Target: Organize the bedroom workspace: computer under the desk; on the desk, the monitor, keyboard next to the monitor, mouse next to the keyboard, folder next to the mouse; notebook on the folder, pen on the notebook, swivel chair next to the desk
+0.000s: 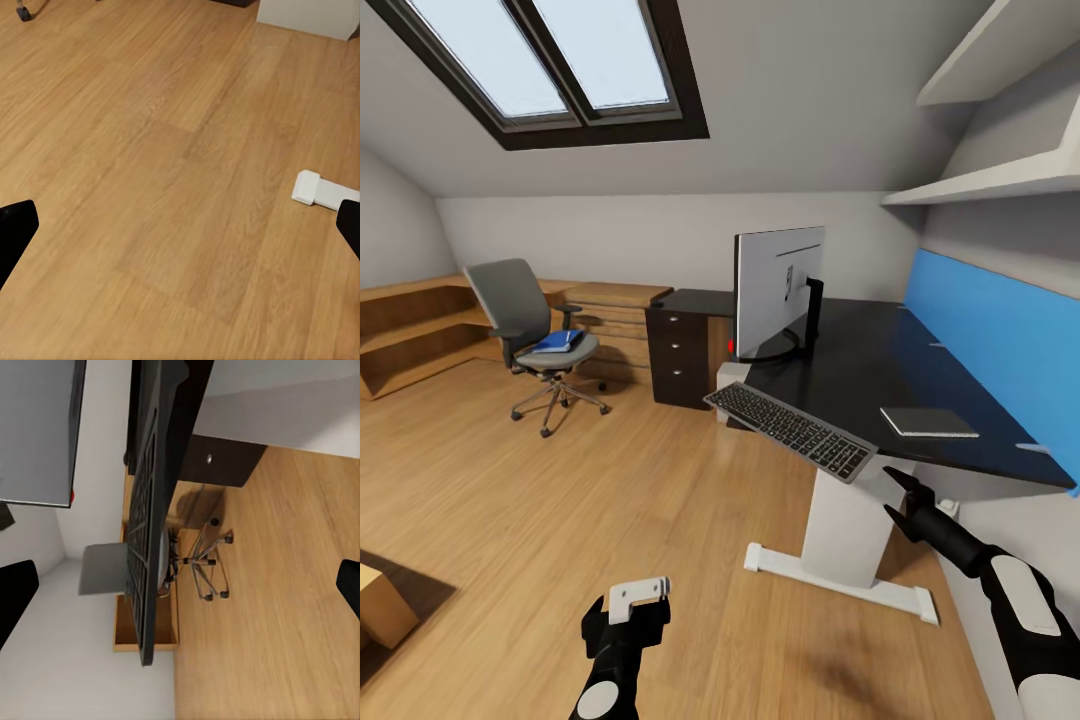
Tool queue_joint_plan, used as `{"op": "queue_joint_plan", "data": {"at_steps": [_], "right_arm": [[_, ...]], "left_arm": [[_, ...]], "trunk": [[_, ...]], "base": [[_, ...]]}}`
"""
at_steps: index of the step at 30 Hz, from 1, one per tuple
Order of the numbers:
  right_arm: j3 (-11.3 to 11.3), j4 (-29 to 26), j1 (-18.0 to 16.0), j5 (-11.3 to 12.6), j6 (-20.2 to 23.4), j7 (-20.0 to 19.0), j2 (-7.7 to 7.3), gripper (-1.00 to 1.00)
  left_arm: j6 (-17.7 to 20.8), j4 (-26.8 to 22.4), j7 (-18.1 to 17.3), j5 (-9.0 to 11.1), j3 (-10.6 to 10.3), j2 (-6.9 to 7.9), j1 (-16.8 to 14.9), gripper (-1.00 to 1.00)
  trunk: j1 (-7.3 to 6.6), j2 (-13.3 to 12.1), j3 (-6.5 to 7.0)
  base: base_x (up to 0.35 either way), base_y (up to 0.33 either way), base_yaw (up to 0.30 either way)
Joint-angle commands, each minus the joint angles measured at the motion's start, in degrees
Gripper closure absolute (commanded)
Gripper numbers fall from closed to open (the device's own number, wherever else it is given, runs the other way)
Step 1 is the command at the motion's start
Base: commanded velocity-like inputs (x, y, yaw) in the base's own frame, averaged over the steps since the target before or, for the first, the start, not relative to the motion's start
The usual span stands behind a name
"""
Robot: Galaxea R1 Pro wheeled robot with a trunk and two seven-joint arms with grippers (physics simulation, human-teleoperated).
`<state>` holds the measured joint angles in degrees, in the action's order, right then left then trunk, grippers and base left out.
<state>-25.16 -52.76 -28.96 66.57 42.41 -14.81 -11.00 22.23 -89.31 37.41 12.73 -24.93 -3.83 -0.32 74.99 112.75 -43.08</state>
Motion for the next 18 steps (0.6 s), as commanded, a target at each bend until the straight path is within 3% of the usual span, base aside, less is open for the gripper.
{"op": "queue_joint_plan", "data": {"at_steps": [1, 18], "right_arm": [[-0.15, 0.02, -0.05, -0.15, 0.34, -0.27, 0.02, -1.0], [-0.15, 0.02, -0.05, -0.16, 1.44, -0.48, 0.09, -1.0]], "left_arm": [[0.19, -0.08, 0.39, 0.37, -0.06, 0.03, -0.03, -1.0], [0.17, 0.01, 0.31, 0.28, -0.18, 0.14, -0.04, -1.0]], "trunk": [[0.0, 0.02, -0.05], [0.0, 0.02, -0.05]], "base": [[0.057, 0.0, 0.0], [0.149, 0.03, 0.0]]}}
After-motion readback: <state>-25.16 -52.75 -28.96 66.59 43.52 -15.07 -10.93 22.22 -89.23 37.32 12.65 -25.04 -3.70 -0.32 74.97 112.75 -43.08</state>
